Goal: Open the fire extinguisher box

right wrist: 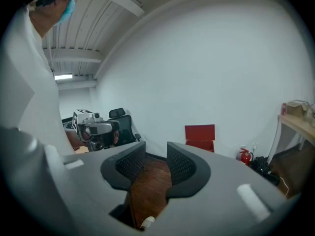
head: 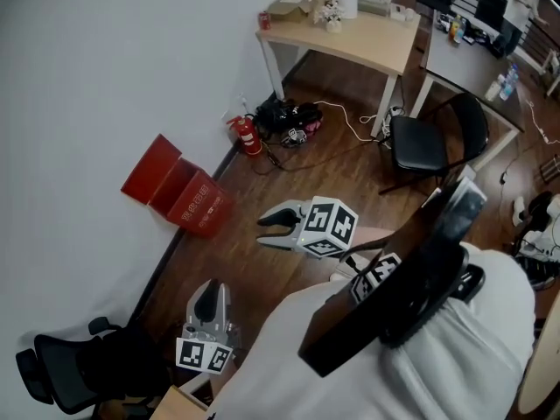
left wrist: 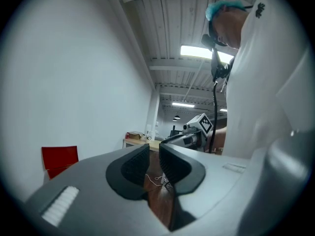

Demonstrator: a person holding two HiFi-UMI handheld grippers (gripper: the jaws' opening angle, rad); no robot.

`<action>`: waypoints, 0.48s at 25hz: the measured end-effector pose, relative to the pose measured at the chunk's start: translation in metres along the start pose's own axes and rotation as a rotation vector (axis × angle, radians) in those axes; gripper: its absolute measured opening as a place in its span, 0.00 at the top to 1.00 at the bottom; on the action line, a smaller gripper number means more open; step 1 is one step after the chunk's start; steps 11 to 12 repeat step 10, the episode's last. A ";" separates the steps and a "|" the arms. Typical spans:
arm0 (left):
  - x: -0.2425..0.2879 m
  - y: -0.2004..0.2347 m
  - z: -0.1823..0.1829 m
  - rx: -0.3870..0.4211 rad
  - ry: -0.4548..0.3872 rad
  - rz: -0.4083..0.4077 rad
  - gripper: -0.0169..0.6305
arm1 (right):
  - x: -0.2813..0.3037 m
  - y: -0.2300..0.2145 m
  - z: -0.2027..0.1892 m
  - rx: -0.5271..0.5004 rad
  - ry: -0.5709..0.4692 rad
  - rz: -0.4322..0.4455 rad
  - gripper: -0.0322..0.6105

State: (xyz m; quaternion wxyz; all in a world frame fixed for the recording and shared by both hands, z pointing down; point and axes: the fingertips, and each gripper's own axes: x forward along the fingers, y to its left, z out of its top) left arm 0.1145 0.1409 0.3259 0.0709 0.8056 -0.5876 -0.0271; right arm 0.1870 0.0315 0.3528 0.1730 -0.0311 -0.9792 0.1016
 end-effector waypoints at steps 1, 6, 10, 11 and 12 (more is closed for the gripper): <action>0.002 -0.003 0.001 0.005 0.001 -0.001 0.88 | -0.003 0.001 -0.001 0.000 0.001 0.002 0.74; 0.004 -0.004 -0.007 -0.001 0.011 -0.003 0.88 | -0.003 0.001 -0.006 0.002 0.004 0.002 0.74; 0.009 0.004 -0.016 0.001 0.013 -0.015 0.88 | 0.003 -0.006 -0.012 -0.010 0.012 -0.010 0.75; 0.009 0.004 -0.016 0.001 0.013 -0.015 0.88 | 0.003 -0.006 -0.012 -0.010 0.012 -0.010 0.75; 0.009 0.004 -0.016 0.001 0.013 -0.015 0.88 | 0.003 -0.006 -0.012 -0.010 0.012 -0.010 0.75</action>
